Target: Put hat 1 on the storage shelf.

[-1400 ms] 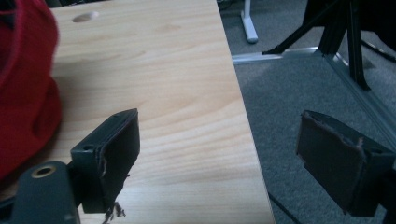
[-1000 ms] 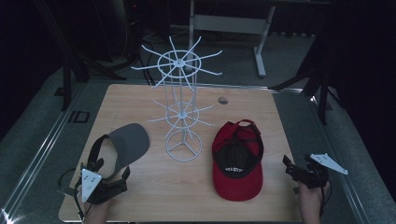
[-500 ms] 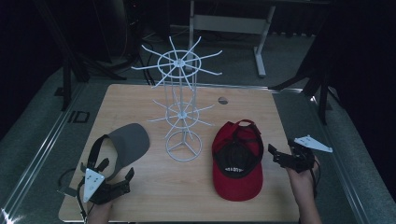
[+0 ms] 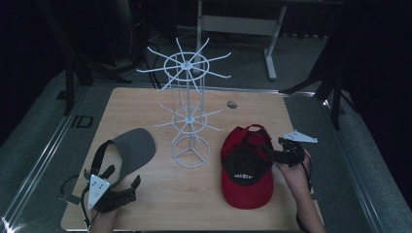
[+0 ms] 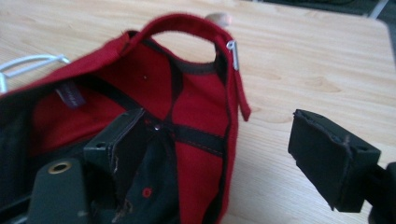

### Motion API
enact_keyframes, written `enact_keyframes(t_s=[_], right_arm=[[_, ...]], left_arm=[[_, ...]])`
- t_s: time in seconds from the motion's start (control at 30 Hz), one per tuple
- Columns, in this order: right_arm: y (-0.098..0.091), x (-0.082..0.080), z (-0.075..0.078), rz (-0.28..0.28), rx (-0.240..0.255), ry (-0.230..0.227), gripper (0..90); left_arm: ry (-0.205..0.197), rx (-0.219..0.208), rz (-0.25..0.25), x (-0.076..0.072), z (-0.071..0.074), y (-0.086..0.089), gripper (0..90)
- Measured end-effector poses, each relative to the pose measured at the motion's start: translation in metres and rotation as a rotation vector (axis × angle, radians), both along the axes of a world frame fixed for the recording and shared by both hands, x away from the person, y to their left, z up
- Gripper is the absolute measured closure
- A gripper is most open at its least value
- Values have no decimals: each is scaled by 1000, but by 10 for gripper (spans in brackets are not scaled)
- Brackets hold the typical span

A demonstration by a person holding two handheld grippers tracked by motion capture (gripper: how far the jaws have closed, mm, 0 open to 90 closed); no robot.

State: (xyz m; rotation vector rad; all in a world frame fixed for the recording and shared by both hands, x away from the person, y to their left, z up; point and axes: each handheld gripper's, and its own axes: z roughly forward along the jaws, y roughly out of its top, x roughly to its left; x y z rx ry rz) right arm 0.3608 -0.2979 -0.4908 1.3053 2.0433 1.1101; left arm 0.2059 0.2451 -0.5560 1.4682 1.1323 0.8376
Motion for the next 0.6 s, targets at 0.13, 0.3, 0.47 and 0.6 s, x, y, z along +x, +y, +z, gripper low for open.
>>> enact_keyframes(t_s=[0.13,0.3,0.47,0.6], right_arm=[[8,8,-12,14,-18,41,188],[20,12,-24,32,-77,66,190],[29,16,-33,42,-175,78,284],[32,16,-39,48,-213,85,404]], left_arm=[[-4,11,15,-1,0,0,21],[3,14,15,0,0,0,21],[14,11,4,1,-1,-1,21],[15,5,6,1,-1,0,21]])
